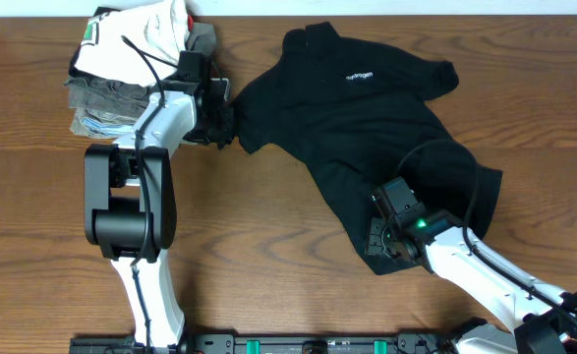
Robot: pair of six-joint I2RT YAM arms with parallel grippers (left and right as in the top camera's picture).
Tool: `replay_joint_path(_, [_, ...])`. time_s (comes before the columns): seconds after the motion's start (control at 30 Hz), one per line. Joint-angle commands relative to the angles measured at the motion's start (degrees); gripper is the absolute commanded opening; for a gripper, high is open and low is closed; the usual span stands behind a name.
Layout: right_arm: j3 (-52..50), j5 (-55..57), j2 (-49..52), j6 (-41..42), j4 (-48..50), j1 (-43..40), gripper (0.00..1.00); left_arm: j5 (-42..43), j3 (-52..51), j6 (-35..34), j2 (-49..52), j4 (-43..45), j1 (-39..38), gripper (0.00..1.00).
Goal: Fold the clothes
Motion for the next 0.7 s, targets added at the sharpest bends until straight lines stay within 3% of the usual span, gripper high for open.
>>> replay_joint_path(0.0, [-0.48, -1.22, -0.22, -3.26, 0.5, -0.15, 0.51, -0.74, 0.81, -0.11, 0.92, -0.46, 0.02, 0.06])
replay_joint_path(0.13, [-0.48, -1.22, 0.31, -3.72, 1.2, -0.15, 0.45, -0.74, 0.79, -0.11, 0.92, -0.52, 0.02, 0.06])
replay_joint_path(0.57, [-0.35, 0.5, 1.92, -5.68, 2.51, -0.35, 0.02, -0.76, 0.81, -0.11, 0.92, -0.94, 0.02, 0.06])
replay_joint_path(0.67, [0.5, 0.44, 1.86, -6.03, 2.29, -0.46, 0.01, -1.44, 0.81, -0.09, 0.74, -0.92, 0.09, 0.06])
